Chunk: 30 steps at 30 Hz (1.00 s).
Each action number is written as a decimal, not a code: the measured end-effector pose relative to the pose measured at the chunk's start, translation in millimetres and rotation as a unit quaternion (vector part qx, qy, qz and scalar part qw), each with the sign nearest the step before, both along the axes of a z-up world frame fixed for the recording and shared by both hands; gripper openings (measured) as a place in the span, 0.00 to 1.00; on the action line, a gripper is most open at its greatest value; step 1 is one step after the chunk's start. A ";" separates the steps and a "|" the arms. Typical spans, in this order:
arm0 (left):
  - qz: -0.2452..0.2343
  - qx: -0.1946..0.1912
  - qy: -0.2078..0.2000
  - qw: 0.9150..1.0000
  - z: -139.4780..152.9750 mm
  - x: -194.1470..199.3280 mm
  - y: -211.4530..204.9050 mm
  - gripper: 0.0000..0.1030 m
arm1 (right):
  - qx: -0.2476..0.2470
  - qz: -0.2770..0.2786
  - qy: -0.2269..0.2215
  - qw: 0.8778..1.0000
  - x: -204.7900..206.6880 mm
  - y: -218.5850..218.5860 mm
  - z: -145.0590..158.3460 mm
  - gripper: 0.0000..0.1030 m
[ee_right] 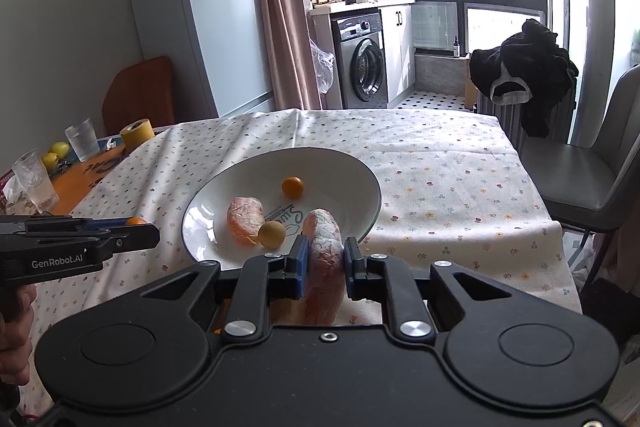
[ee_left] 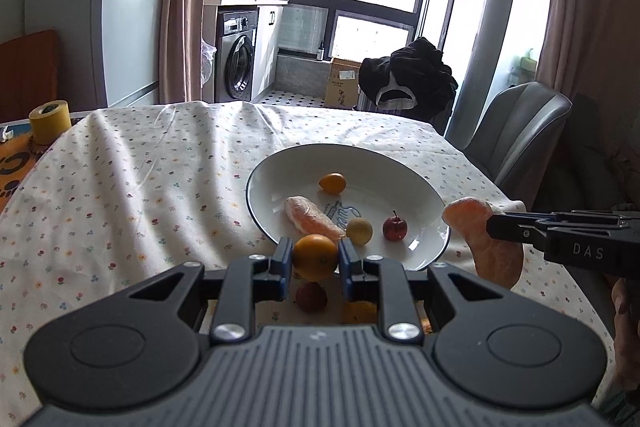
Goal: Organize fruits
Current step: 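Carry the pomelo segment and small tangerine in both tools over the white bowl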
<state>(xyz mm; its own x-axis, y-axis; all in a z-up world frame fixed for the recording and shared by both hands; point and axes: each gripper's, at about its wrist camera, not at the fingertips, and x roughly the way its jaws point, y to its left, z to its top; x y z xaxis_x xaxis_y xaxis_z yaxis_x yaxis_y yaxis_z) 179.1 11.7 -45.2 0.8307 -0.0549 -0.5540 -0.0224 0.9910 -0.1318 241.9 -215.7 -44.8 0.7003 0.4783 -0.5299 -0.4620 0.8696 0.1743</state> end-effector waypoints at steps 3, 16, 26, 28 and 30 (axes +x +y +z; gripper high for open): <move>0.000 0.000 0.001 1.000 -0.9 6.1 0.7 0.22 | 0.000 -0.001 -0.001 1.000 5.3 1.0 0.6 0.16; -0.004 0.001 0.011 1.000 -6.3 29.2 -0.1 0.22 | 0.002 -0.003 0.004 1.000 29.2 5.4 -3.0 0.16; -0.012 -0.002 0.026 1.000 -16.1 48.6 -1.7 0.22 | 0.005 0.001 0.008 1.000 46.5 11.0 -8.4 0.16; -0.009 -0.002 0.030 1.000 -18.9 52.1 -2.1 0.23 | 0.005 0.001 0.009 1.000 50.2 11.9 -9.9 0.16; -0.009 0.000 0.035 0.999 -20.7 54.6 -2.0 0.26 | 0.007 0.001 0.011 1.000 54.1 12.9 -11.0 0.16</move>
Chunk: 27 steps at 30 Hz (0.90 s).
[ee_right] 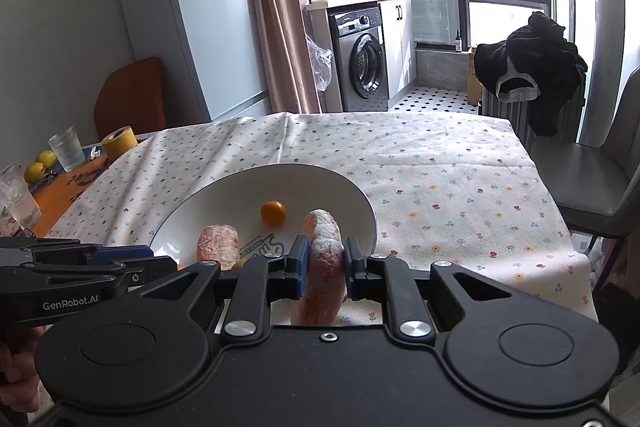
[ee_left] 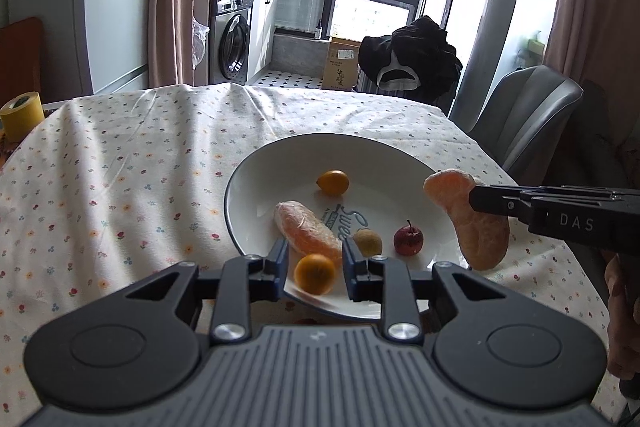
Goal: Organize fruits
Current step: 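Carry the pomelo segment and small tangerine in both tools over the white bowl, then open both tools to drop the pomelo segment and tangerine into the bowl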
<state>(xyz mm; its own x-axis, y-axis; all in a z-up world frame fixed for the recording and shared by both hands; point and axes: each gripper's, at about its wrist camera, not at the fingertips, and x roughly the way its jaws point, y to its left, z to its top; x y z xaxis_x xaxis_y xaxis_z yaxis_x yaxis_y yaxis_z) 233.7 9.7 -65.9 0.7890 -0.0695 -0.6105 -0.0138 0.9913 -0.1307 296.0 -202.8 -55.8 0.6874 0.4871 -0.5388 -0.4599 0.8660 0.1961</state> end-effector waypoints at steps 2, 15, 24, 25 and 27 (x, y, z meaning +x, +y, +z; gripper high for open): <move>-0.001 -0.001 0.003 1.000 -0.4 1.6 1.2 0.27 | 0.002 0.000 0.000 1.000 3.8 1.0 0.1 0.16; 0.031 0.000 0.002 1.000 4.5 0.7 18.4 0.44 | 0.007 0.011 -0.001 1.000 24.2 18.4 -3.2 0.16; 0.051 0.001 0.005 0.999 5.4 -1.0 28.7 0.53 | 0.031 0.024 -0.006 0.999 26.1 25.4 3.4 0.27; 0.055 0.001 0.004 0.998 5.4 -1.0 28.7 0.57 | 0.038 0.025 -0.003 0.999 26.6 23.4 4.4 0.35; 0.060 0.001 0.003 0.998 4.8 -1.9 29.0 0.63 | 0.043 0.019 -0.011 0.999 23.7 19.5 6.6 0.55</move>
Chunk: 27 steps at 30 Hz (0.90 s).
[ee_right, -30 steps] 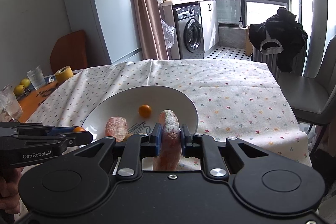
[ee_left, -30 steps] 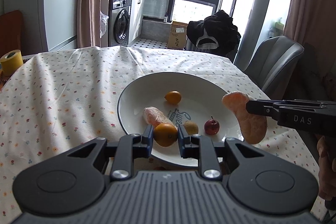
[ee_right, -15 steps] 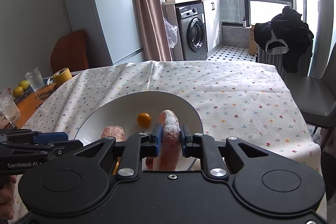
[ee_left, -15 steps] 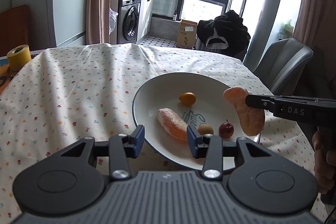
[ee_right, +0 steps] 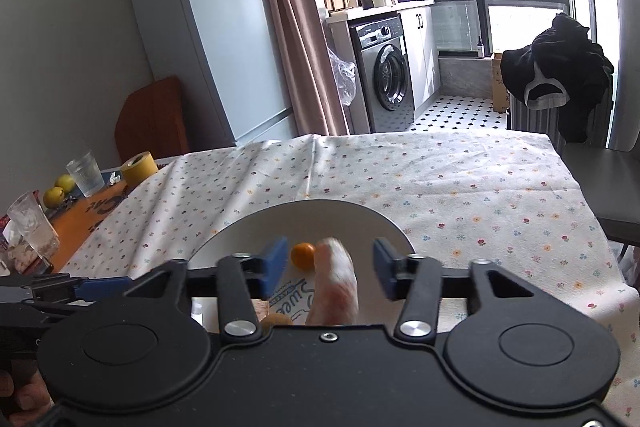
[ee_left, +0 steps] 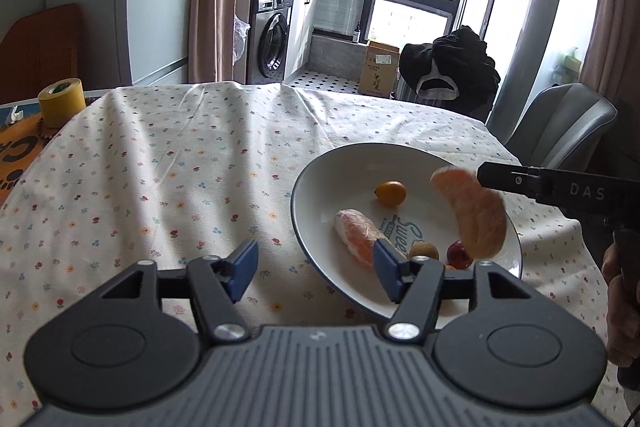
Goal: Organize fruits
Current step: 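Open both tools to drop the pomelo segment and tangerine into the bowl, then withdraw both tools from the bowl toward the remaining oranges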
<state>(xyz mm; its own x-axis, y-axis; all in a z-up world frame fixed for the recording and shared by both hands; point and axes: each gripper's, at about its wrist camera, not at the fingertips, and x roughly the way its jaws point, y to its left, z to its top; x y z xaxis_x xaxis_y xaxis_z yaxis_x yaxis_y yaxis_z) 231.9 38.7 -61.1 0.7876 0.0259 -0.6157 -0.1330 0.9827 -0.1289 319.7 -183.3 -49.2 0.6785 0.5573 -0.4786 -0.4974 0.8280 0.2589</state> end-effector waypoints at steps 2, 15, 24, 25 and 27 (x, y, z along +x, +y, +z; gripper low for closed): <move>0.002 -0.001 -0.001 1.000 0.0 -0.4 0.1 0.69 | 0.000 -0.008 -0.001 1.000 -2.0 -4.5 1.6 0.55; 0.014 0.012 -0.004 1.000 4.8 -13.7 -5.7 0.85 | 0.006 -0.023 0.015 1.000 -24.1 -30.7 -0.9 0.60; 0.007 0.009 -0.007 1.000 11.3 -27.7 -8.3 0.90 | 0.010 -0.024 0.013 1.000 -44.6 -39.5 2.9 0.68; 0.004 0.009 -0.008 1.000 12.6 -29.9 -9.3 0.91 | 0.010 -0.025 0.013 1.000 -46.1 -40.4 3.5 0.69; 0.000 0.009 -0.011 1.000 13.8 -33.0 -10.9 0.91 | 0.012 -0.026 0.013 1.000 -49.9 -41.8 3.8 0.75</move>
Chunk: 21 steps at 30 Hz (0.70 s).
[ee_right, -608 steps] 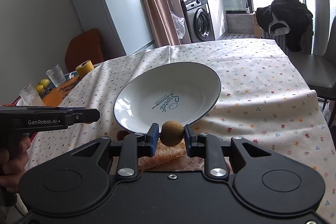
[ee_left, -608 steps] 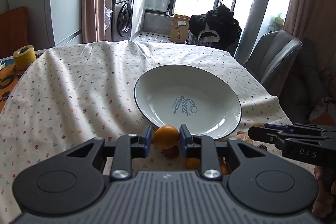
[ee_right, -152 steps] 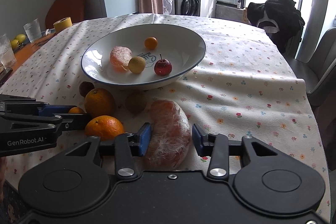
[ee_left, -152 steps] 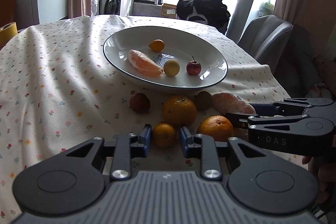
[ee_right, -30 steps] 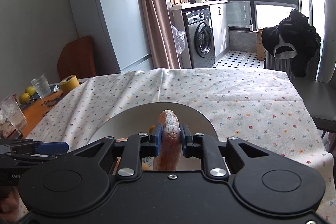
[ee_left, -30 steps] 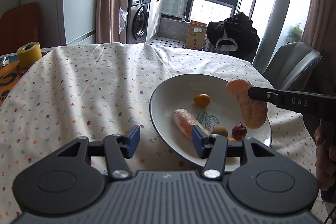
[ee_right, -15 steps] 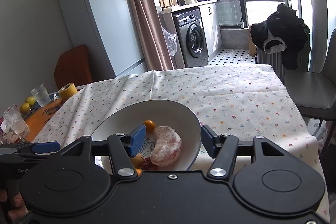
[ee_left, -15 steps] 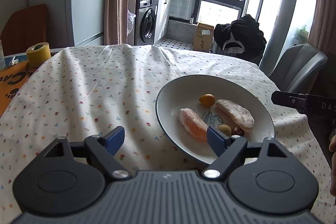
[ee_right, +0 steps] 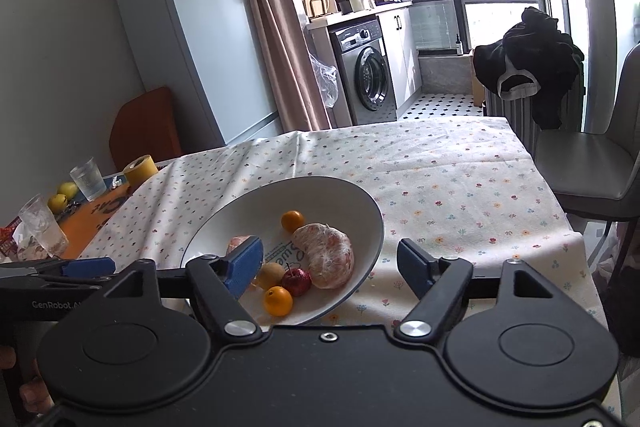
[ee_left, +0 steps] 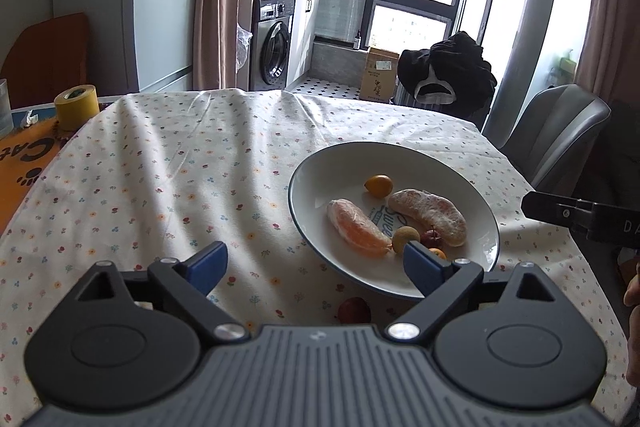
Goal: Organize fruits
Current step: 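Withdraw both tools from the bowl toward the remaining oranges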
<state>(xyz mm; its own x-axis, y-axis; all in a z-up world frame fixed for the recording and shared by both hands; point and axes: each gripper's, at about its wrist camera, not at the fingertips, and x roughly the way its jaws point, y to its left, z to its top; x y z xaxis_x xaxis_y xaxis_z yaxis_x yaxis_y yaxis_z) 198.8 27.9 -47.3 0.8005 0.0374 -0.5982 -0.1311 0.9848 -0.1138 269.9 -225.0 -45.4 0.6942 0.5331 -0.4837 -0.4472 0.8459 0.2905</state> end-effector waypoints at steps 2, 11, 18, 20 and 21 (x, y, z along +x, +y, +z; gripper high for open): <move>-0.001 0.000 -0.001 1.000 0.9 -3.7 -2.0 0.92 | 0.002 0.001 0.001 1.000 -4.3 -1.3 0.1 0.77; -0.016 0.002 0.005 1.000 1.5 -20.0 -9.7 0.92 | 0.012 0.002 0.007 1.000 -22.3 -8.1 1.1 1.00; -0.032 -0.001 0.012 0.999 0.6 -33.2 -14.8 0.93 | -0.003 0.008 0.005 1.000 -37.2 -8.4 2.3 1.00; -0.037 0.000 0.015 0.999 0.5 -36.8 -16.7 0.93 | -0.006 0.011 0.000 1.000 -42.9 -8.2 2.9 1.00; -0.041 0.002 0.016 0.999 0.5 -38.9 -17.7 0.93 | -0.006 0.012 -0.002 1.000 -44.9 -8.3 3.3 1.00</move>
